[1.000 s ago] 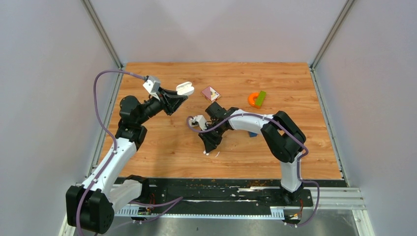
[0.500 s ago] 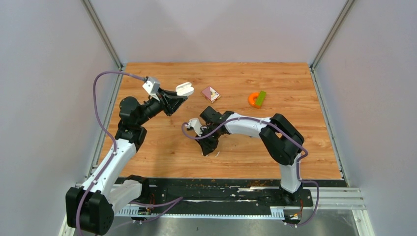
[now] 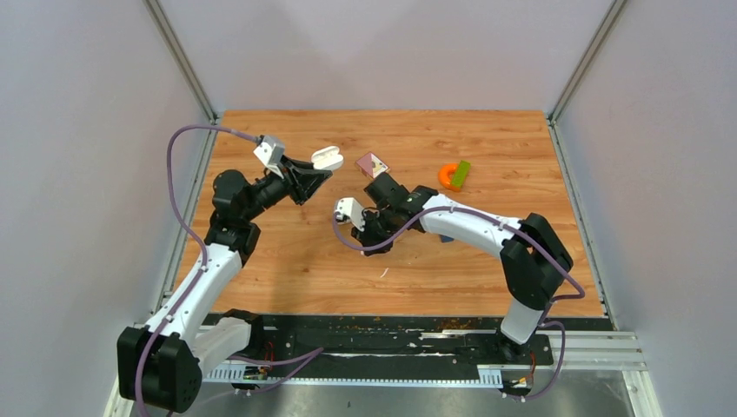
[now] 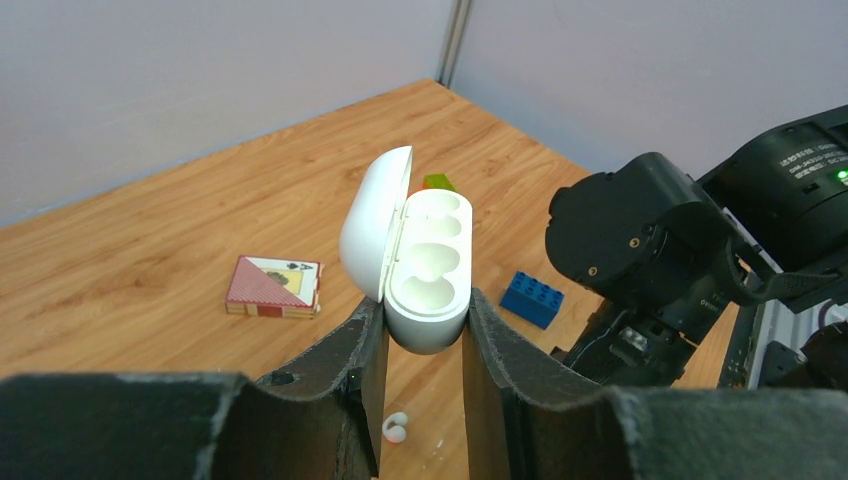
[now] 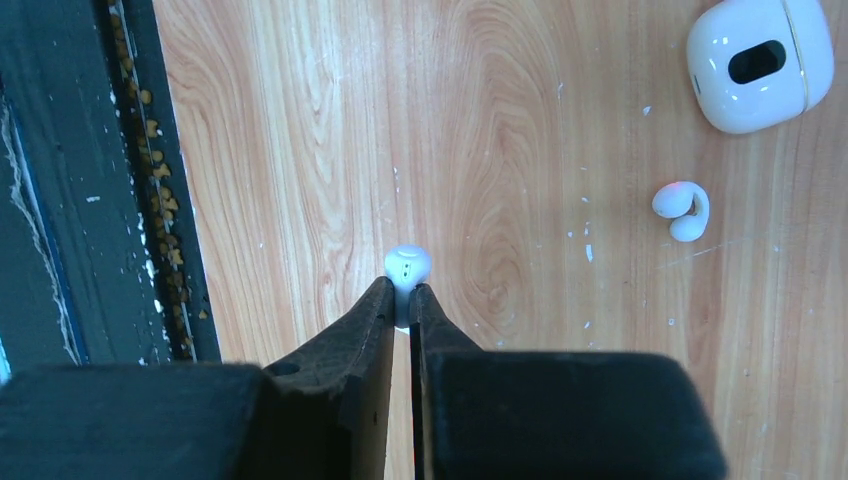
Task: Insert the wireless bluetooth earbuds into the charging case
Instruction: Pick up the earbud from the center of the board.
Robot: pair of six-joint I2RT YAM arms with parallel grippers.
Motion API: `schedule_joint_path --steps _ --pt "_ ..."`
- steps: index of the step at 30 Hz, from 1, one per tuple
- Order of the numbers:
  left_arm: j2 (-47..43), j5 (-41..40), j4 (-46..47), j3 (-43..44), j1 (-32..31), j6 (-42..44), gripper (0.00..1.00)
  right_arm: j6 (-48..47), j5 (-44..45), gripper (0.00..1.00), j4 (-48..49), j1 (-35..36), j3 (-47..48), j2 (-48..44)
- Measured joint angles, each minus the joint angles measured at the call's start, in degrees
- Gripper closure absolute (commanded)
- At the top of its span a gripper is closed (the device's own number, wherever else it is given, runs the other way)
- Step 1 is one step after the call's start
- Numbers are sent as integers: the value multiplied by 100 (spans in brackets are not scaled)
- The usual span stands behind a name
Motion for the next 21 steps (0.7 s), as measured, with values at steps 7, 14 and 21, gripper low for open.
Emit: schedule_joint_path --steps 7,14,21 --pt "92 389 -105 -2 4 369 100 -988 13 91 -1067 -151 380 -140" --pt "184 1320 -232 -326 -28 1292 100 -2723 -133 91 -2977 -393 2074 -658" --pt "302 1692 -326 -691 -490 2197 100 -3141 -450 89 -3886 -422 2752 -1235"
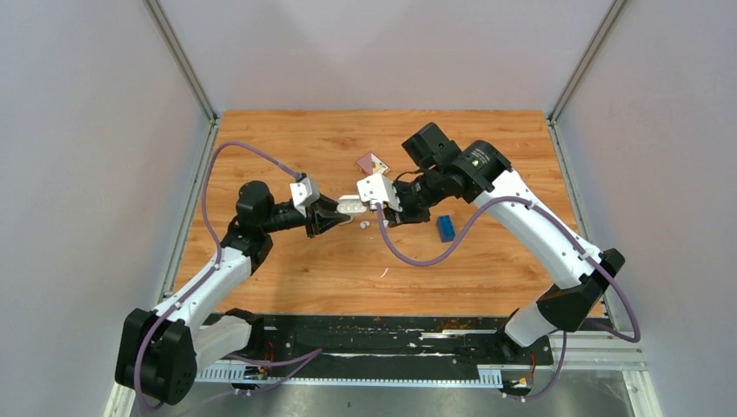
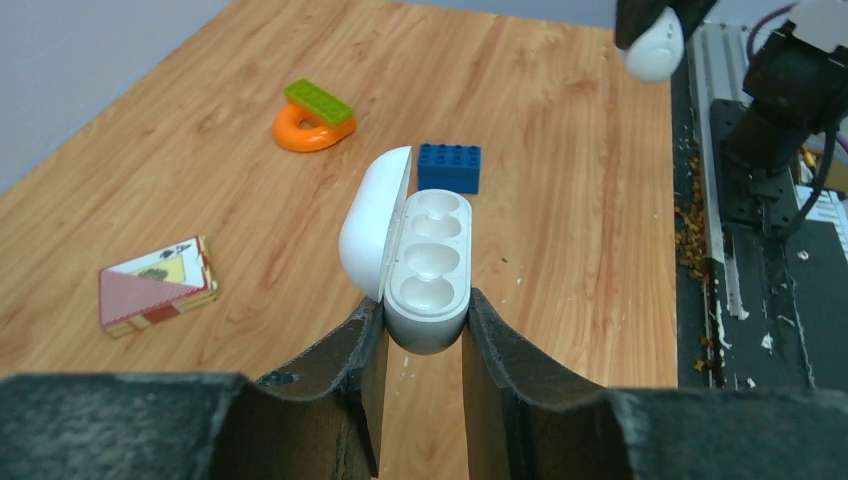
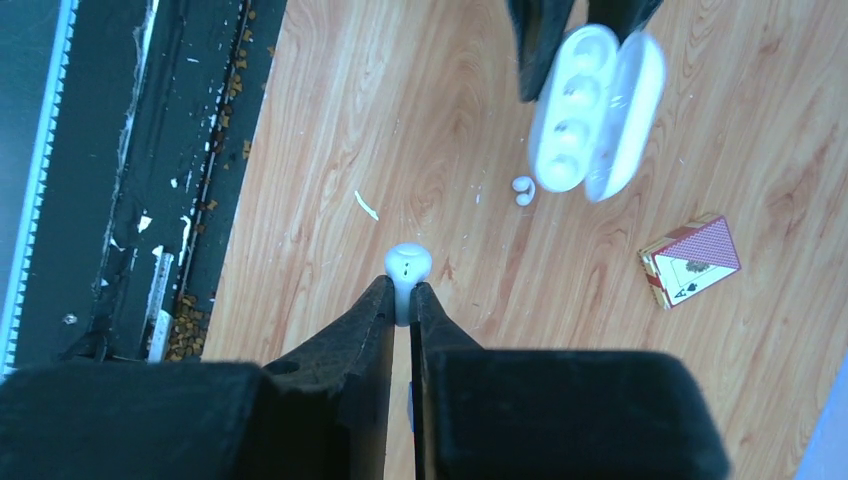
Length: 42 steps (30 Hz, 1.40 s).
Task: Insert the wireless bluetooth earbuds into the charging case
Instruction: Pick up the earbud from the center of the board, then place the earbud in the charging case.
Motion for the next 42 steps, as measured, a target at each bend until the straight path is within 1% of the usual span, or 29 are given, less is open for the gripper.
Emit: schedule_joint_path --steps 5,8,13,18,29,42 --pt "0 50 129 -109 -358 306 100 295 -61 89 -101 28 402 273" --pt "0 50 262 -151 -496 372 100 654 31 89 2 42 520 476" --pt "46 44 518 -247 -564 382 100 1062 111 88 149 74 741 820" --pt "81 39 706 -267 -592 317 100 1290 136 88 234 133 754 859" --pt "81 149 811 -267 -612 256 100 1438 273 86 588 151 743 916" --pt "81 146 833 -267 -612 138 100 1427 304 86 671 225 697 916"
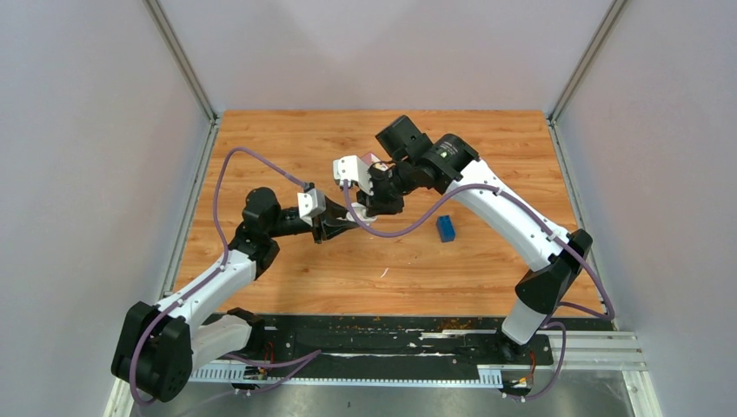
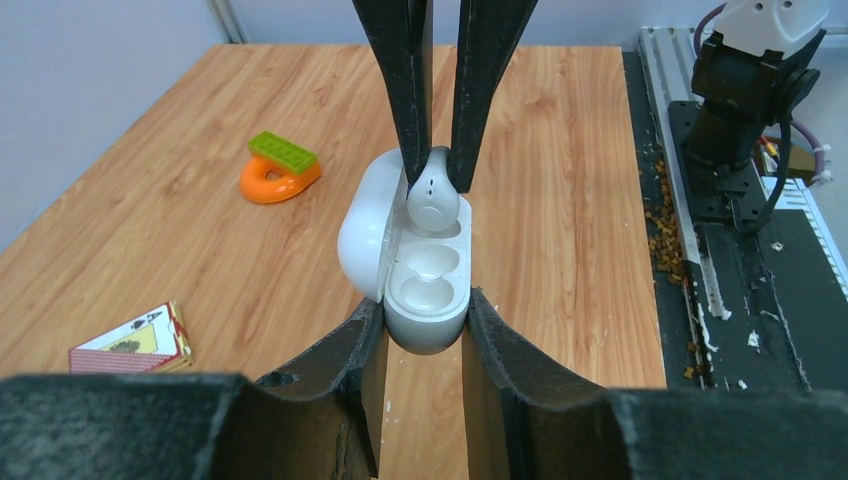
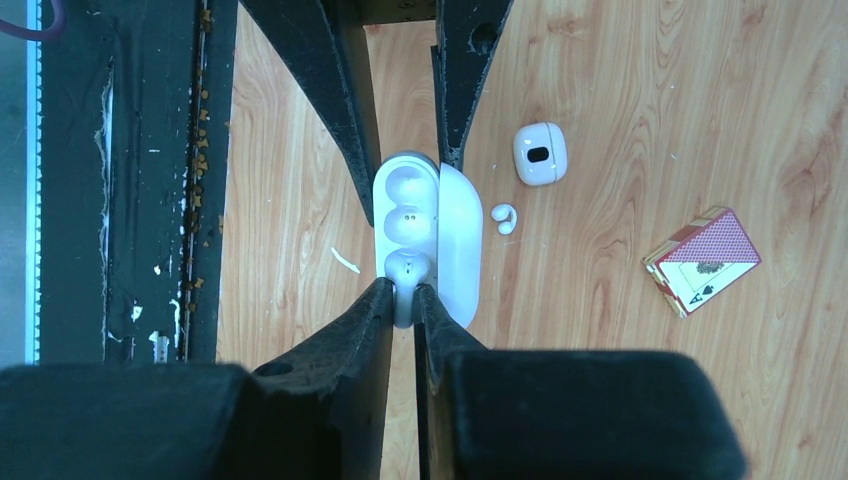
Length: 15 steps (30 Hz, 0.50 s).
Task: Insert the wireless bluetooth earbuds into the charging case
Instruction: Place the earbud in the charging case.
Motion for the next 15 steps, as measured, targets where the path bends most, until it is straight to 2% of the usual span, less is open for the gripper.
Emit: schedule_joint_path --steps 12,15 --pt "4 -87 153 2 0 -341 100 -111 153 86 20 0 -118 0" --pt "4 -87 155 2 0 -363 100 -125 173 82 44 0 -133 -2"
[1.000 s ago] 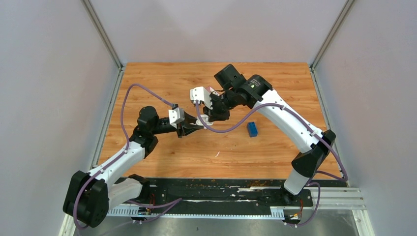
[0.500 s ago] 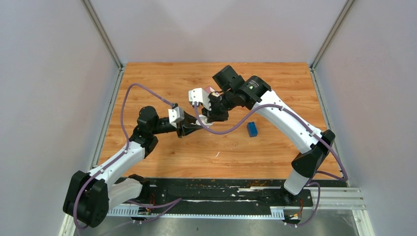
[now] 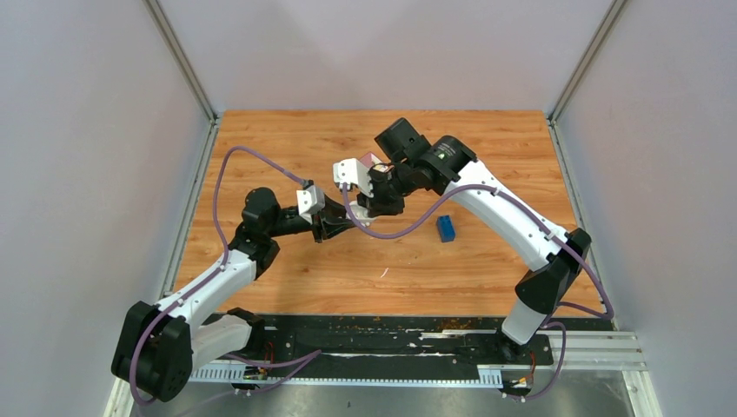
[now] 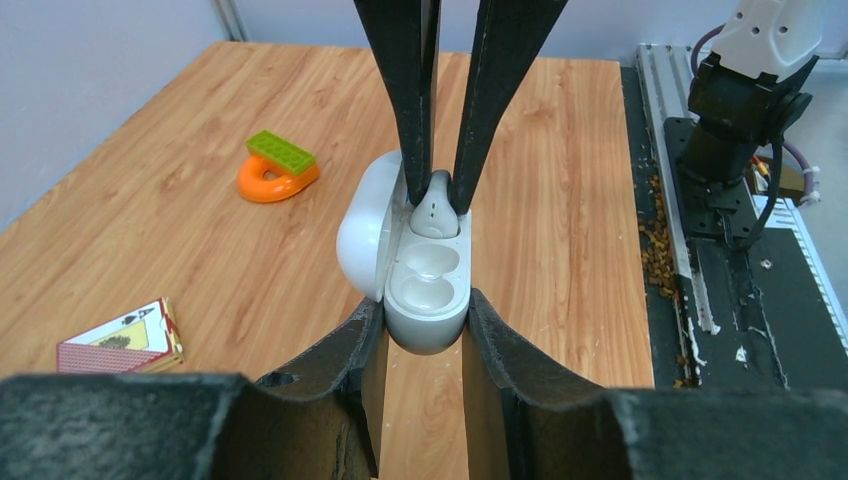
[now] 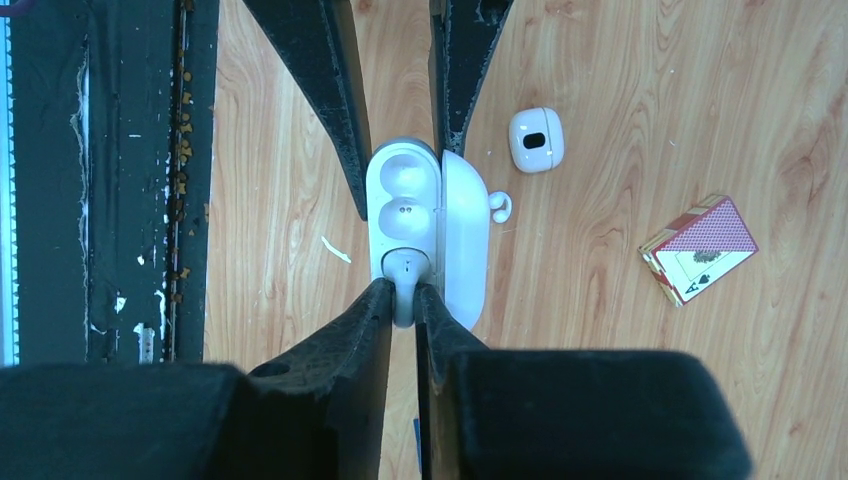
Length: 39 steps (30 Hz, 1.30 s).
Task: Insert the wireless bluetooth earbuds into the charging case
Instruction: Place the earbud in the charging case.
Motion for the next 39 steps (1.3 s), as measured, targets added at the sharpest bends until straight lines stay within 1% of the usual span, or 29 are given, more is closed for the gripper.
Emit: schedule_joint_path --steps 6,8,16,20,23,28,31,34,37,39 --pt "20 -33 2 0 2 -20 100 57 -7 68 2 0 -17 2" --pt "22 -59 2 0 2 -20 100 83 -9 66 -2 7 -17 0" --pt "31 -66 0 2 0 -22 100 83 2 66 -157 26 127 -13" --pt "61 -66 2 2 0 -61 100 -20 -7 66 -310 26 133 -229" --pt "111 -87 31 4 0 -144 100 -144 2 66 -308 26 -181 -715" --pt "179 -179 35 94 0 -258 100 -256 17 69 -293 -28 -820 -1580" --pt "181 -245 26 166 2 -328 100 -216 -87 73 -225 -315 -1143 -1840" --pt "181 -321 -15 269 74 -474 100 -66 -339 75 116 -1054 -1550 -1853" --pt "181 -389 -52 439 256 -728 100 33 -498 77 463 -1670 -1856 -1591" --pt "162 -446 -131 579 402 -868 100 35 -592 77 645 -1853 -1869 -1252"
